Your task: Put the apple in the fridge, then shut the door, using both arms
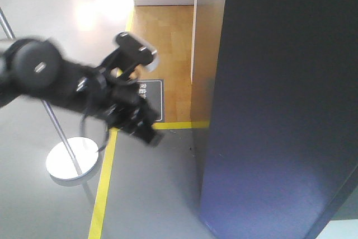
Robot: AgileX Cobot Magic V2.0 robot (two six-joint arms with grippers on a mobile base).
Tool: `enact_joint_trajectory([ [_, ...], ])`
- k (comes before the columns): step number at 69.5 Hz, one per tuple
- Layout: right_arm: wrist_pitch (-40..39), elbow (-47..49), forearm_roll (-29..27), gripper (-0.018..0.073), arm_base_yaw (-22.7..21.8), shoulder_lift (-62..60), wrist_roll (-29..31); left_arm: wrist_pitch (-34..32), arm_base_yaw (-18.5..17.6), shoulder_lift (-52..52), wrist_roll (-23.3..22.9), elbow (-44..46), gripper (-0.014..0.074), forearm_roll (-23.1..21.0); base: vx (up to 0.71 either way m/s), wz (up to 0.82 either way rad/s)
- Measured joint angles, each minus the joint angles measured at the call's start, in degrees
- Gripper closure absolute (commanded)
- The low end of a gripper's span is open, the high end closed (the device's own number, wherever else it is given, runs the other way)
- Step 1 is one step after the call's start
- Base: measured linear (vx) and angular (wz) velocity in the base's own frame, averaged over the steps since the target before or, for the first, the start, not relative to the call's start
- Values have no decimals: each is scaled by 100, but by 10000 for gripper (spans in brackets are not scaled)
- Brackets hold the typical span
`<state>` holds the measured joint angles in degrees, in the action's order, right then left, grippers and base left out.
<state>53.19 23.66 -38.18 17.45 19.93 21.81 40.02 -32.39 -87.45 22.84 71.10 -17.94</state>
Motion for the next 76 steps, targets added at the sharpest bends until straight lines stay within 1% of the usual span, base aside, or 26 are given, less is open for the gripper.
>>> enact_joint_trajectory([
  [6,0,0,0,-23,0,0,0,-315,0,519,-507,-629,603,558,0,0],
  [15,-4,0,0,-23,0,0,0,-667,0,1352,-1446,-1511,603,1459,0,0],
  [21,-4,0,0,-23,0,0,0,-757,0,1805,-2032,-1987,603,2041,0,0],
  [24,-11,0,0,-23,0,0,0,-757,0,2054,-2421,-2203,603,2441,0,0],
  [30,-31,0,0,-23,0,0,0,-757,0,2367,-3058,-2548,603,2961,0,0],
  [31,-40,0,0,-23,0,0,0,-757,0,2440,-3228,-2596,603,3076,0,0],
  [38,-219,0,51,-8,0,0,0,-757,0,2799,-4005,-2922,603,3569,0,0],
  [45,-481,0,254,32,0,0,-43,-757,0,3129,-4501,-3217,603,3988,0,0],
  [52,-663,0,635,109,0,59,-181,-752,0,3373,-4698,-3419,603,4231,0,0],
  [56,-730,0,917,181,0,174,-300,-756,0,3458,-4724,-3461,603,4280,0,0],
  [59,-780,0,1201,248,0,310,-454,-756,0,3497,-4730,-3466,603,4290,0,0],
  [70,-1073,0,1965,497,0,873,-951,-756,0,3509,-4741,-3468,603,4309,0,0],
  [74,-1194,0,2236,570,0,1080,-1133,-758,0,3509,-4742,-3468,603,4314,0,0],
  [76,-1265,0,2357,575,0,1172,-1222,-758,0,3509,-4742,-3468,603,4314,0,0],
])
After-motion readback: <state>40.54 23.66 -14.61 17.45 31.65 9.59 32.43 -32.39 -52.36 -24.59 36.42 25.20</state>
